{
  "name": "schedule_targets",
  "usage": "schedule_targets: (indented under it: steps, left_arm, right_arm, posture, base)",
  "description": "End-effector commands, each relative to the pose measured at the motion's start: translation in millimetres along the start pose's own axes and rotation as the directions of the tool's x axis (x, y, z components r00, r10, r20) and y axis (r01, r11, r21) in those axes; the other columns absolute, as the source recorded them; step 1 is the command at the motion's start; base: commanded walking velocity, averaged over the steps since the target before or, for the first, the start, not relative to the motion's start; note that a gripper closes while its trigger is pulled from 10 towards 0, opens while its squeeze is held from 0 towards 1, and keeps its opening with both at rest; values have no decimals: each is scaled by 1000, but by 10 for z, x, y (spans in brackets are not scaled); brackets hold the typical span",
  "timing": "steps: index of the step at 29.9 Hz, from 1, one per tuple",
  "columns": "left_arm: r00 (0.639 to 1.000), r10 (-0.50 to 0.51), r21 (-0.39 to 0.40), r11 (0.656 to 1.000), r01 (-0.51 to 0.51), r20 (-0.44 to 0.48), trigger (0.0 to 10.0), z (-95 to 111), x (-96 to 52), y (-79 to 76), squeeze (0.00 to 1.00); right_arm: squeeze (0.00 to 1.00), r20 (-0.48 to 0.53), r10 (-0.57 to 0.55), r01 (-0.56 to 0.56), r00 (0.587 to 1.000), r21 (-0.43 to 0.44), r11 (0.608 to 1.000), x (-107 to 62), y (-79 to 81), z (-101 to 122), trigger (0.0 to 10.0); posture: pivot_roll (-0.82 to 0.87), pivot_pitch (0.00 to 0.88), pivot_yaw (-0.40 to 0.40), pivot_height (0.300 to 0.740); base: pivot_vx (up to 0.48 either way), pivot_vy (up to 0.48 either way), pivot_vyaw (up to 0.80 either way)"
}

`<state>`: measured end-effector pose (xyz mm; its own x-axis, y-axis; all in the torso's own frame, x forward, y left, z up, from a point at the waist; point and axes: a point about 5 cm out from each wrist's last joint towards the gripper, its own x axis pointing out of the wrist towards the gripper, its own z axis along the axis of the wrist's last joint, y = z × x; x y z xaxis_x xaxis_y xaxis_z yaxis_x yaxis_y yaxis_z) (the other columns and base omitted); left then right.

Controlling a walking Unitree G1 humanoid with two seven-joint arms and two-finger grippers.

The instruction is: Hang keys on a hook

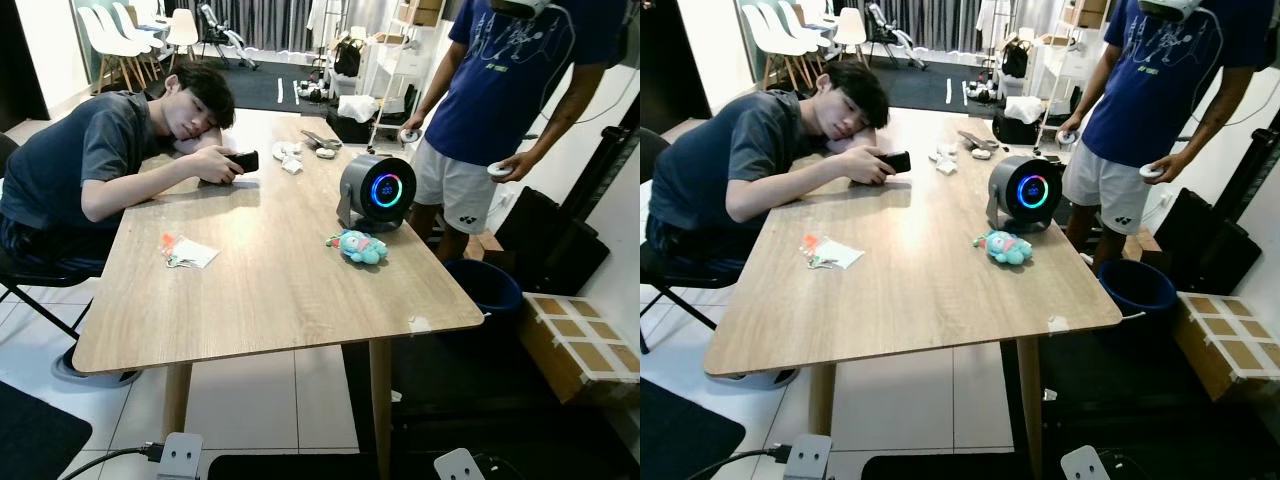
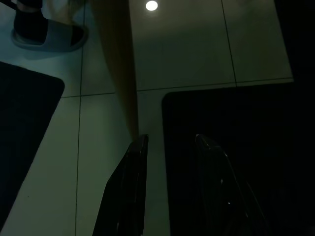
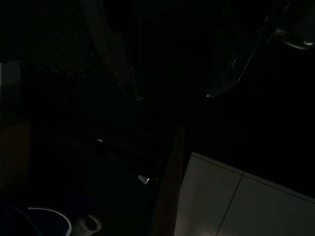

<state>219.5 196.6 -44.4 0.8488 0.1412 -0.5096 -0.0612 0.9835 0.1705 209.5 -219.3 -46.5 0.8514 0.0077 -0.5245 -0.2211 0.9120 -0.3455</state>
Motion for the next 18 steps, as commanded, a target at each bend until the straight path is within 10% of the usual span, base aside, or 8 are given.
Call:
schedule_targets:
  steps: [1,18]
  left_arm:
    - [1000,-7,-18,1000,7,-25,10000,-57,-23,-46,0]
    - [999,8,-19,1000,-9,-35,10000,-54,-15,-31,0]
  right_arm:
    - [0,-23,-11,11,1000,4,1000,-33,-25,-66,10000]
    - [0,-25,-11,11,1000,5,1000,-26,-20,-60,10000]
  posture:
    - [42,85,-73,740]
    - [44,85,-72,740]
  base:
    - [0,0,0]
    - [0,386,0]
